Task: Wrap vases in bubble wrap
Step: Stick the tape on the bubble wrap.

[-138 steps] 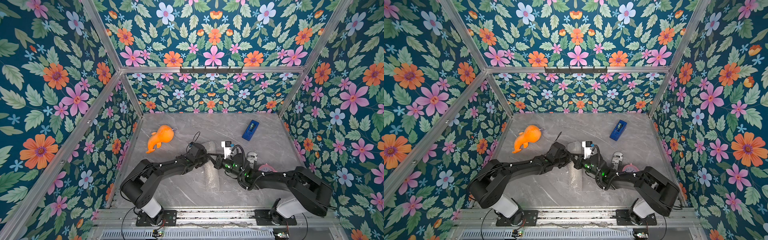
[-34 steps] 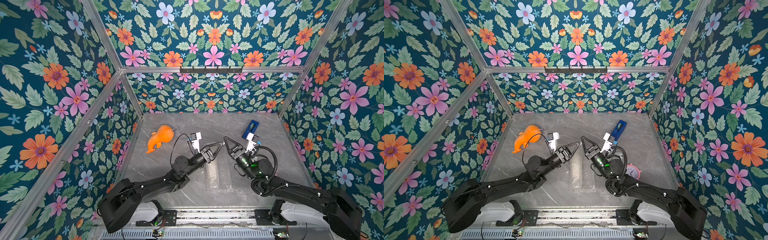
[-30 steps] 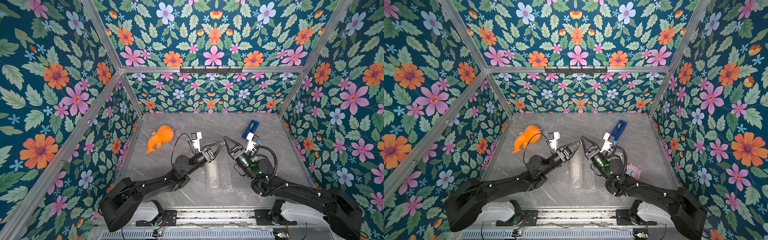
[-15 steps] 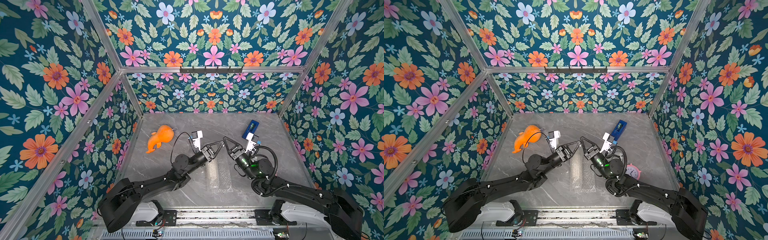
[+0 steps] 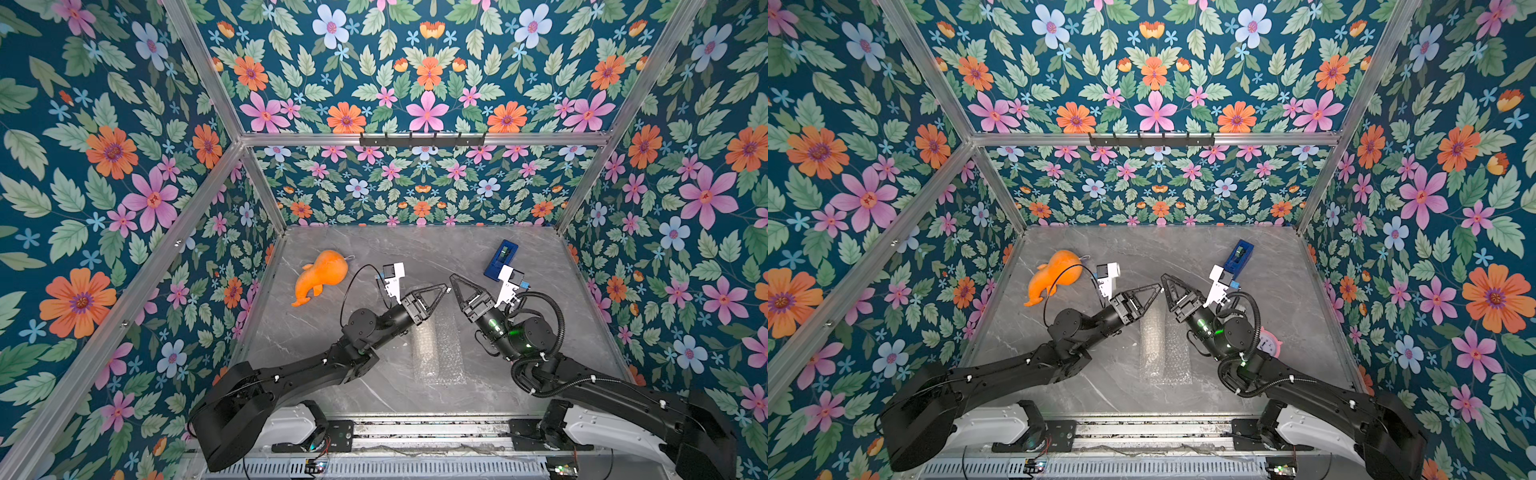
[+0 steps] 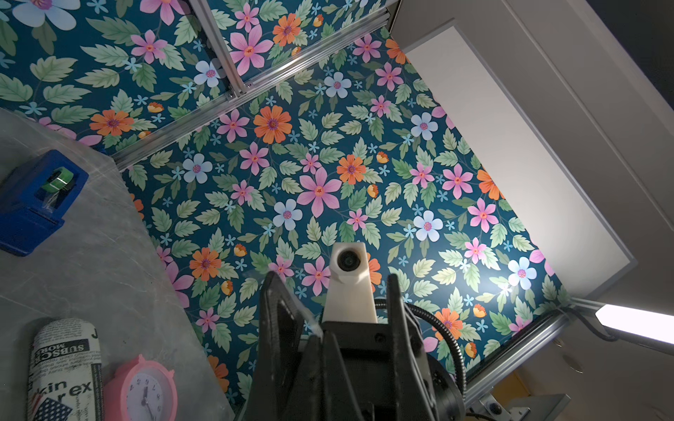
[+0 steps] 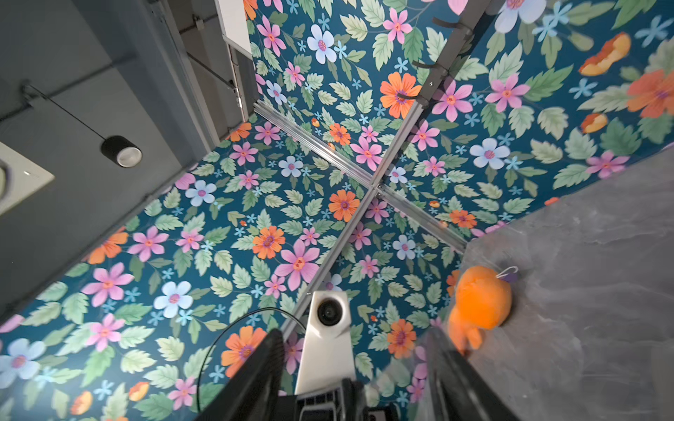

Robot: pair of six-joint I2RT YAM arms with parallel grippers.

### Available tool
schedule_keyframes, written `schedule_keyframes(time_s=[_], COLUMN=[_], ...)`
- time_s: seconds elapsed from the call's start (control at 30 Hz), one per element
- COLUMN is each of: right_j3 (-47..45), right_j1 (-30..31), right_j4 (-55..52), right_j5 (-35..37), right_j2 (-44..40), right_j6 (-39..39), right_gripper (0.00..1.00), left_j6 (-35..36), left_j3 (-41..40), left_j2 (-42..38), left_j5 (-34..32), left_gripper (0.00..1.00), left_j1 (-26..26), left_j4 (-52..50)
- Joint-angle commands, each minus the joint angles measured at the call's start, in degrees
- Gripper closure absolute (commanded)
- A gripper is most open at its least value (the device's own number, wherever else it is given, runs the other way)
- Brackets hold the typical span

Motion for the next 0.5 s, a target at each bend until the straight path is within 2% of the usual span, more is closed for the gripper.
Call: schedule_keyframes(time_s=[0.0, 0.07, 0.13, 0.3, 0.4, 0.47], right_j3=[1.1, 1.0, 0.3, 2.2, 4.8, 4.6], right_j1=[-0.1, -0.7, -2.6, -8.5, -9.2, -9.1], right_j4=[-17.9, -25.1, -30.3, -49.0, -64.2, -70.4], right_j5=[5.9, 8.3, 8.2, 2.4, 3.9, 2.4], right_j2=[-4.4, -7.8, -10.6, -16.5, -18.3, -19.0], right_j6=[-6.6, -7.1, -5.9, -4.0, -1.6, -1.0], right_gripper=[0.32, 0.25, 0.22, 0.17, 0.23, 0.32], left_j6=[2.5, 2.9, 2.9, 4.2, 7.4, 10.7], left_j3=[0.3, 0.4, 1.3, 5.8, 10.3, 14.3], left_j2=[-2.1, -3.4, -4.0, -4.2, -4.3, -3.4], left_j5=[-0.7, -0.7, 0.4, 5.9, 8.8, 10.2], left_gripper=[1.00, 1.00, 1.00, 1.00, 1.00, 1.00], left_j1=[0.1, 0.3, 0.7, 2.5, 4.3, 5.5], left_j4=[-7.4, -10.1, -12.7, -24.3, -37.0, -47.0])
